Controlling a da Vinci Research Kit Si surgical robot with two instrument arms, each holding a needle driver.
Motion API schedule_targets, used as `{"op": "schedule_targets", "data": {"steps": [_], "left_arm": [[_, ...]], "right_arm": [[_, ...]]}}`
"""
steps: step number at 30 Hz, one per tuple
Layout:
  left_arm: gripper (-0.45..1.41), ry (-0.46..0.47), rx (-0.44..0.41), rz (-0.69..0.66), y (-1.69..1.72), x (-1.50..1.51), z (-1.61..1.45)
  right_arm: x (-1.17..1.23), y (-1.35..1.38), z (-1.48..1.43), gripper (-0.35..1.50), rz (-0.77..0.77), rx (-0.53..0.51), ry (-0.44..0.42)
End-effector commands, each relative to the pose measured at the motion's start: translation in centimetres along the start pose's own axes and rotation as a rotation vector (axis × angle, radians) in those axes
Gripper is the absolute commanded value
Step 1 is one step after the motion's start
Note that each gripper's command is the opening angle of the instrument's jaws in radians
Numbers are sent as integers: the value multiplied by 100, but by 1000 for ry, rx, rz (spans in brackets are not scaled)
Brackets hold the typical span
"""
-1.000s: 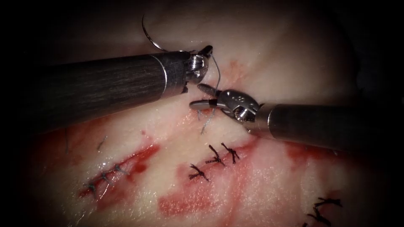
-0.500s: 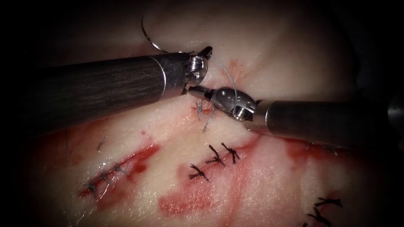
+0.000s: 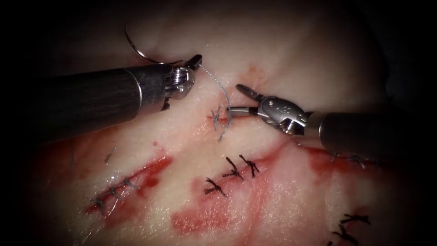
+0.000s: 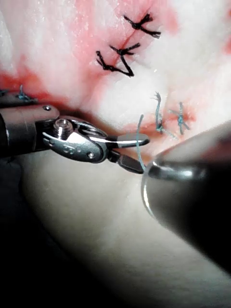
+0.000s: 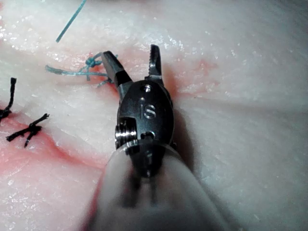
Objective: Wound Closure
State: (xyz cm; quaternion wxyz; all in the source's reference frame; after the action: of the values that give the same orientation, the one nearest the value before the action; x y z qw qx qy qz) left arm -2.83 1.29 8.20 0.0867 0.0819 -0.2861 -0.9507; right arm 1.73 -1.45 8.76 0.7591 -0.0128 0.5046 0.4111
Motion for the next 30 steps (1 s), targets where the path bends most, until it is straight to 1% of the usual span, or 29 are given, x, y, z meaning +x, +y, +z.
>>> {"op": "schedule_targets", "data": {"steps": [1, 4, 7, 9, 11, 13, 15, 16, 18, 19, 20, 21, 23, 24, 25, 27, 29, 30], "left_arm": [[-45, 8, -47, 4, 2, 0, 1], [-45, 34, -150, -10, 25, -10, -20], [-45, 89, -226, -31, 47, -17, -36], [-45, 100, -246, -28, 60, -21, -42], [-45, 96, -246, -49, 72, -25, -46], [-45, 96, -243, -72, 84, -28, -47], [-45, 99, -263, -82, 95, -31, -44], [-13, 105, -281, -85, 101, -32, -42], [73, 112, -310, -105, 114, -34, -36], [96, 112, -320, -117, 120, -34, -34], [110, 109, -344, -136, 127, -35, -31], [120, 114, -377, -143, 131, -36, -29], [133, 117, -468, -192, 140, -40, -27], [136, 108, -497, -216, 144, -41, -27], [138, 101, -525, -229, 147, -43, -27], [135, 131, -570, -242, 153, -48, -28], [131, 187, -584, -253, 156, -55, -30], [130, 200, -589, -261, 156, -58, -31]], "right_arm": [[2, 14, -1, 121, 5, -13, -2], [8, 29, -10, 124, 17, -37, -1], [7, 34, -13, 131, 24, -71, 0], [6, 33, -11, 131, 26, -66, 0], [6, 31, -9, 131, 26, -61, 0], [6, 26, -7, 131, 27, -55, 0], [7, 22, -5, 131, 33, -49, 0], [7, 21, -4, 131, 33, -48, 0], [7, 18, -3, 131, 34, -41, 0], [7, 17, -2, 131, 33, -37, 0], [7, 17, -1, 131, 33, -34, 0], [6, 17, -1, 129, 33, -30, 0], [6, 17, -1, 129, 33, -30, 0], [6, 17, -1, 129, 32, -30, 0], [6, 17, -2, 129, 32, -30, 0], [6, 17, -2, 129, 32, -29, 0], [6, 15, -2, 129, 32, -28, 0], [6, 15, -3, 129, 32, -28, 0]]}}
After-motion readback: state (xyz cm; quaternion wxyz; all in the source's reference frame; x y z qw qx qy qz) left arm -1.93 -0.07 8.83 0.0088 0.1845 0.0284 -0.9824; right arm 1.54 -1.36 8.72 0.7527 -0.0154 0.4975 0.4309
